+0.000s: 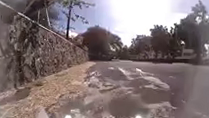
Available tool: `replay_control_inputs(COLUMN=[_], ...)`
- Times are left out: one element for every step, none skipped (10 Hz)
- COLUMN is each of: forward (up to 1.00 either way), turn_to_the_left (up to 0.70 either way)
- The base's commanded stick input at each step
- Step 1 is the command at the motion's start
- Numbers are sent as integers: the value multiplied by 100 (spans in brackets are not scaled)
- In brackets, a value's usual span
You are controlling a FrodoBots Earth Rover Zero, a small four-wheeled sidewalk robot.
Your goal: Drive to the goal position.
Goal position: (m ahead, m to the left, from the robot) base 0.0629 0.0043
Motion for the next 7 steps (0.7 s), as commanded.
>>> replay_control_inputs(forward=[50,50,50,50,50,50,50], turn_to_the_left=[-2,0,0,0,0,0,0])
